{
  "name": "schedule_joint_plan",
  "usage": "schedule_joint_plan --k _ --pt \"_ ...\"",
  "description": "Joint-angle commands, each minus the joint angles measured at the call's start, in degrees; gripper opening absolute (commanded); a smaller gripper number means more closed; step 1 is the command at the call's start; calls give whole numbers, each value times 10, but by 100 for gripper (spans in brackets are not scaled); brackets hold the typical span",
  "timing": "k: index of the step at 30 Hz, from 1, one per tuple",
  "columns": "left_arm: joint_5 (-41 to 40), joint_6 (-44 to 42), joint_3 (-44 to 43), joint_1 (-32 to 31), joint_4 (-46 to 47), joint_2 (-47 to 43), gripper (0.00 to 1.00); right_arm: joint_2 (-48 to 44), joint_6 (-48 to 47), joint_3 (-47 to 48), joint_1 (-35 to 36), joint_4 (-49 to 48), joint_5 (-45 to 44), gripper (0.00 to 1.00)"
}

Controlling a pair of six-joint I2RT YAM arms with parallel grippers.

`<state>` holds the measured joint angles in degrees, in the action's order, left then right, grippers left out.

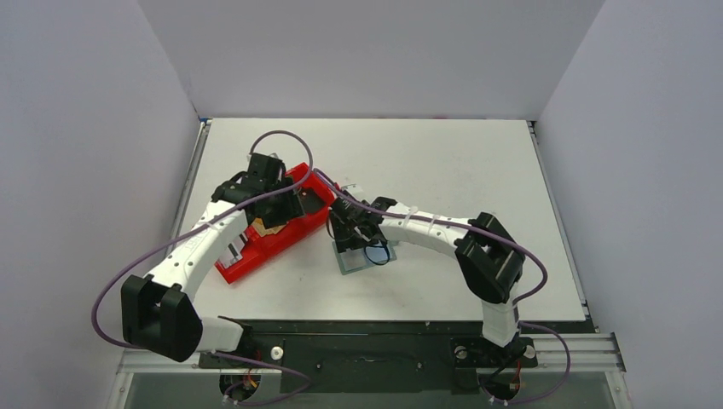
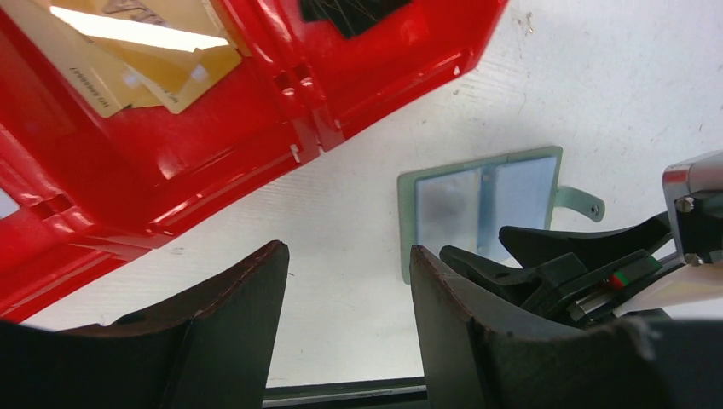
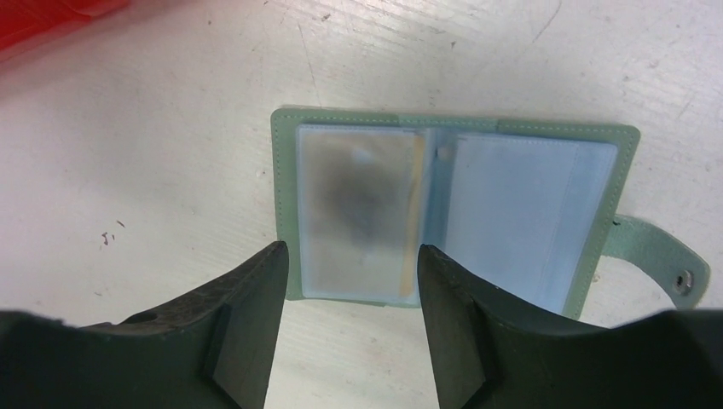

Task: Take the credit cards out of the card holder
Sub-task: Remove the credit card from the card holder.

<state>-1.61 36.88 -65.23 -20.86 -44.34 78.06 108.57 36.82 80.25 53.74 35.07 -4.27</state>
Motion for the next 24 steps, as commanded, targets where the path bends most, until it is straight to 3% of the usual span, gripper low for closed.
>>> schedule_joint_plan --k 1,11,24 --pt "9 3 9 33 1 -33 52 25 -10 31 8 -6 4 55" --pt "36 14 34 66 15 -53 52 57 -9 38 23 1 -2 58" --pt "47 14 39 69 22 -52 52 86 -16 75 45 60 -90 58"
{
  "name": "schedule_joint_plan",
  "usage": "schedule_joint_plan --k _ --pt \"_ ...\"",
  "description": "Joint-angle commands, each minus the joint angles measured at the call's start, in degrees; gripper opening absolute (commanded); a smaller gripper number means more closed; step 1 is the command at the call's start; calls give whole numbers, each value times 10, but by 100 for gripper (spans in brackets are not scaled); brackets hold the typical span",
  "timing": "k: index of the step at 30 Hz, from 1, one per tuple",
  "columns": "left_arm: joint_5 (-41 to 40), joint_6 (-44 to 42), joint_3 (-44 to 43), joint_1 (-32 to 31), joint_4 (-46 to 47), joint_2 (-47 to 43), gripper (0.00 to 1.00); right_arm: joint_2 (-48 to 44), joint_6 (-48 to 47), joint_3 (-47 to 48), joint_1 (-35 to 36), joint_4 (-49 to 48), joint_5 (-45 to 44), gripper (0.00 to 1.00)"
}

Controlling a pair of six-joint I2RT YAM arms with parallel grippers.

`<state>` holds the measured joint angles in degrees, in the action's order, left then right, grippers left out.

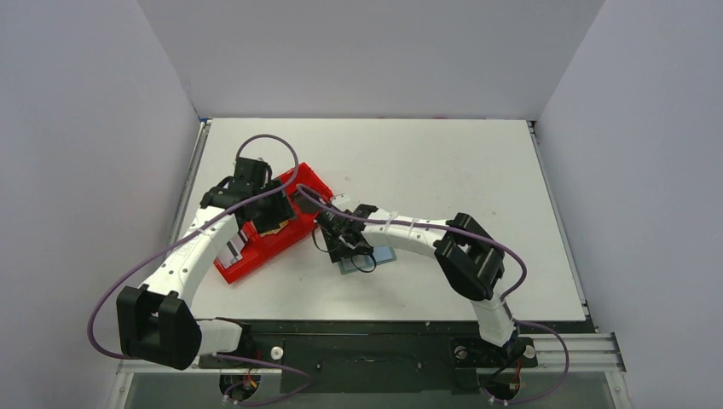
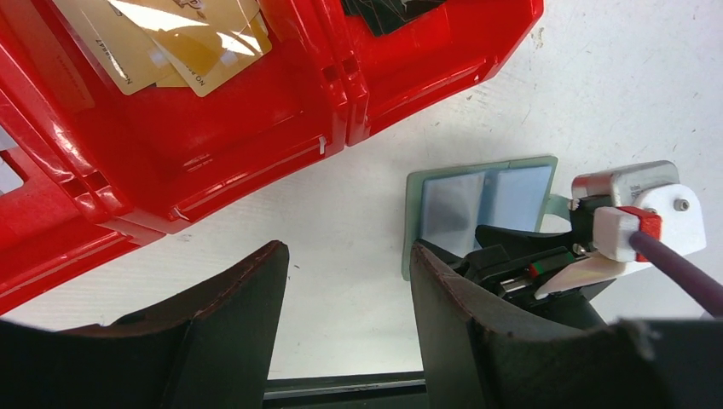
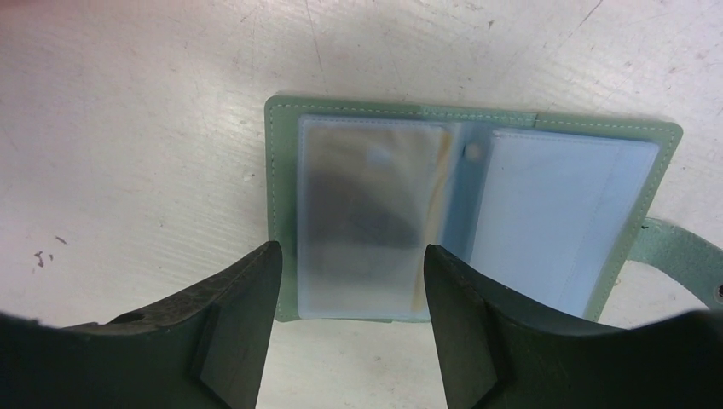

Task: Take the credit cards out of the card holder
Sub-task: Remove the credit card from the card holder.

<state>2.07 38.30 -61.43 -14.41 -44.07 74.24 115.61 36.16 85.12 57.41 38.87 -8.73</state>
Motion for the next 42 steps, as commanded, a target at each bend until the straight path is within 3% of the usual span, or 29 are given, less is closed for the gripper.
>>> schedule_joint_plan --k 1,10,18,28,42 --pt "12 0 1 4 20 -13 52 18 -10 29 9 23 -44 58" --pt "13 1 7 5 21 -9 52 43 -8 28 13 25 -31 53" --pt "29 -3 13 4 29 -3 52 23 4 0 0 -2 19 27" --pt "66 -7 20 -21 43 20 52 -48 30 -51 -54 -78 138 7" --pt "112 19 32 -97 94 91 50 -141 116 -182 -128 -250 276 3"
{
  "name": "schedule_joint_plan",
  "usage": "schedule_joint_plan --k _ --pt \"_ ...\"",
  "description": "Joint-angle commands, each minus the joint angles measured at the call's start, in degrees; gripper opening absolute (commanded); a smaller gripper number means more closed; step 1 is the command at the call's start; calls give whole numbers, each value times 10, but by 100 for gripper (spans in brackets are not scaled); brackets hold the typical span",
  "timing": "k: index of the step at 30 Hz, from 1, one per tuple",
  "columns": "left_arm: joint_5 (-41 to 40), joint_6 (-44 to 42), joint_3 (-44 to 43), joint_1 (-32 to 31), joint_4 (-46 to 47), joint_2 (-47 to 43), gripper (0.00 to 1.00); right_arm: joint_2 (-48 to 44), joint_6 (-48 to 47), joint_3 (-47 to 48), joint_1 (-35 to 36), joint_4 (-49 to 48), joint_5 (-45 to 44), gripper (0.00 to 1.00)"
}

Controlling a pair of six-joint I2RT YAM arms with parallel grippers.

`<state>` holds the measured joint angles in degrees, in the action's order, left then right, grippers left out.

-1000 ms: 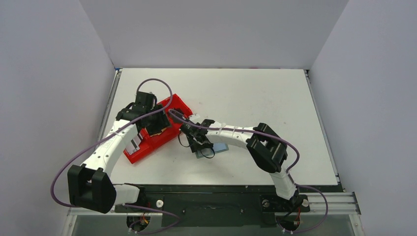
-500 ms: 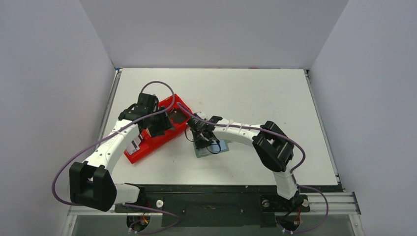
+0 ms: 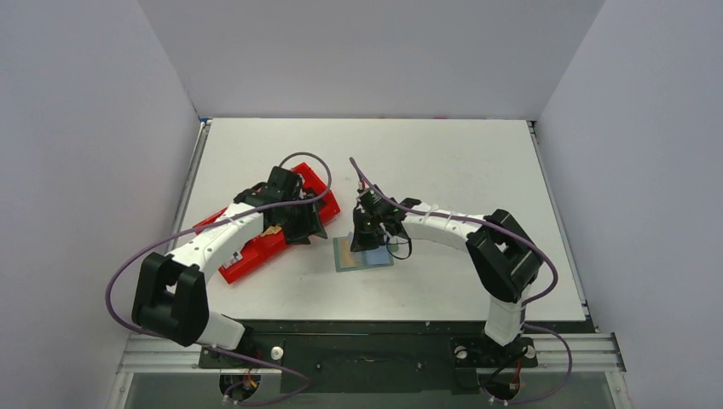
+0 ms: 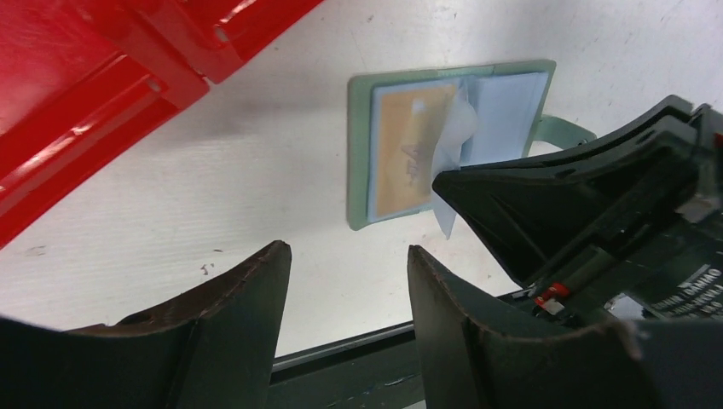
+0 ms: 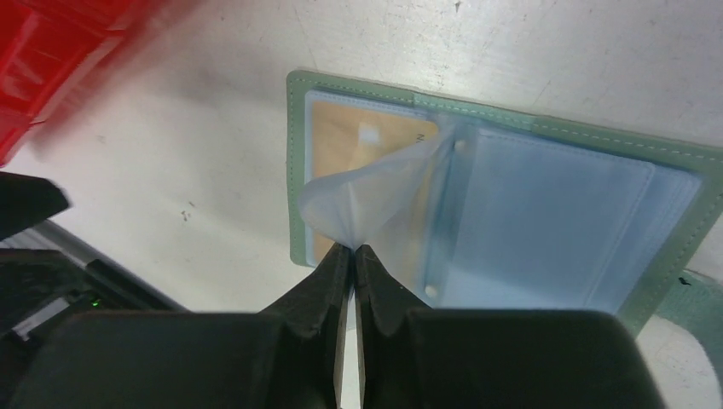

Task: Take the credit cards out of the card holder
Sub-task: Remove the credit card from the card holder.

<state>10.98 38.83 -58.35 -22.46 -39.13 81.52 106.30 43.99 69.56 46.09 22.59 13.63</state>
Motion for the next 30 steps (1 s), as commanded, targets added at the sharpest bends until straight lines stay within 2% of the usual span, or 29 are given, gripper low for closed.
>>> schedule_joint_plan --k 1,4,9,22,30 --pt "22 17 1 -20 50 21 49 -51 48 -40 -18 -97 59 3" --pt "18 22 1 -31 60 39 45 -67 65 -67 -34 -130 76 3" --pt "5 24 2 -41 73 65 41 -90 67 -91 -54 -124 63 5" --pt "-2 18 -56 -89 84 156 35 -136 55 -133 -65 -87 -9 26" --pt "-3 17 -96 -112 82 190 34 -159 34 -140 -67 -26 -75 27"
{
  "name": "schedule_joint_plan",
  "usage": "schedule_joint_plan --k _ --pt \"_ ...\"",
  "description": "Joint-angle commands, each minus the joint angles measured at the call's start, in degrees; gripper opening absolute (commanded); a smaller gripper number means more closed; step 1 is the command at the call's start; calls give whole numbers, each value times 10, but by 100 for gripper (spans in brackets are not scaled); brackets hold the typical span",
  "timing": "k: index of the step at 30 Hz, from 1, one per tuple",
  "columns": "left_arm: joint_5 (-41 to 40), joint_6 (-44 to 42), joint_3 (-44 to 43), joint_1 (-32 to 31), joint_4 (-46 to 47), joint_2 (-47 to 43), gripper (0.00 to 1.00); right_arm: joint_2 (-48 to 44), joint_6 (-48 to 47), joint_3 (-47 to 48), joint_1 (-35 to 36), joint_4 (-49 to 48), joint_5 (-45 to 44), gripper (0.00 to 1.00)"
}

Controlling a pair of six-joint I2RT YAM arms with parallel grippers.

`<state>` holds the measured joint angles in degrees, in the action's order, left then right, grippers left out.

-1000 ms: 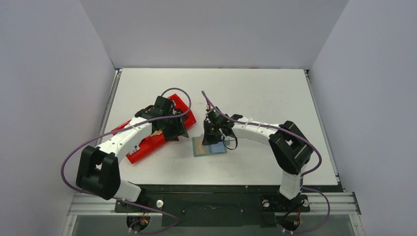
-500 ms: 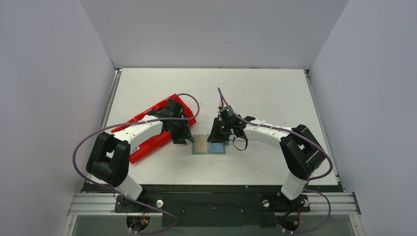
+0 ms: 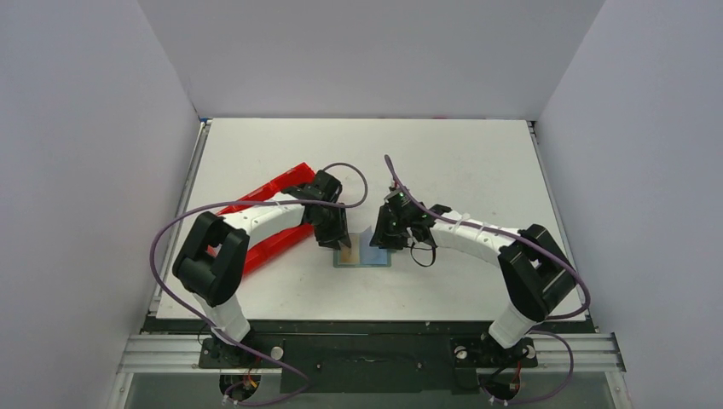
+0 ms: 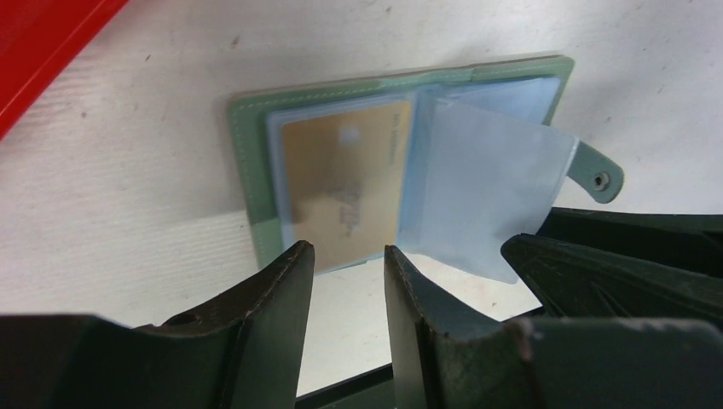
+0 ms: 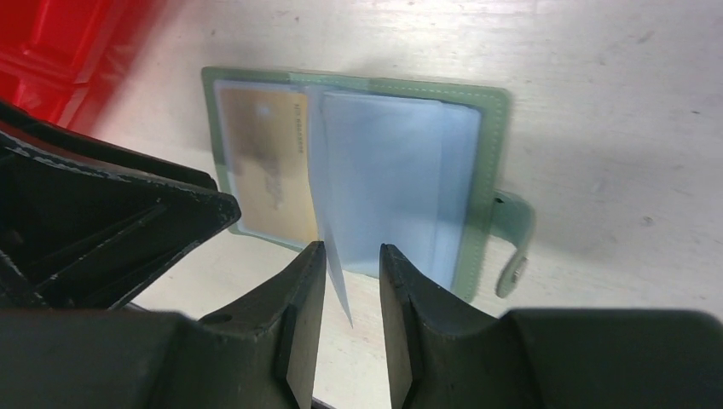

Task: Take the credit cards out of the card holder
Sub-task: Remove the credit card from the card holder.

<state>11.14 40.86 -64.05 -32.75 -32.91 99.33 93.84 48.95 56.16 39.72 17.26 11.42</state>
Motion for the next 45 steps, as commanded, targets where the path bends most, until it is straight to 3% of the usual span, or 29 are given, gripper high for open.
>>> schedule_joint_plan --k 1,7,15,23,29,45 --pt "-4 -3 -41 -11 19 16 33 -41 -17 -8 -4 31 -62 27" --pt "-29 -2 -44 -4 -1 4 33 -63 -22 -8 -7 56 -94 26" --pt "-28 -18 -2 74 -9 -68 34 -74 -36 67 31 116 -155 35" --pt "-23 -33 28 144 -31 -145 34 66 -43 211 115 169 -159 47" --pt "-11 -39 55 178 -35 -195 34 154 -44 307 131 212 -165 53" --pt "25 -57 75 211 -36 -228 34 271 -45 391 146 268 -201 59"
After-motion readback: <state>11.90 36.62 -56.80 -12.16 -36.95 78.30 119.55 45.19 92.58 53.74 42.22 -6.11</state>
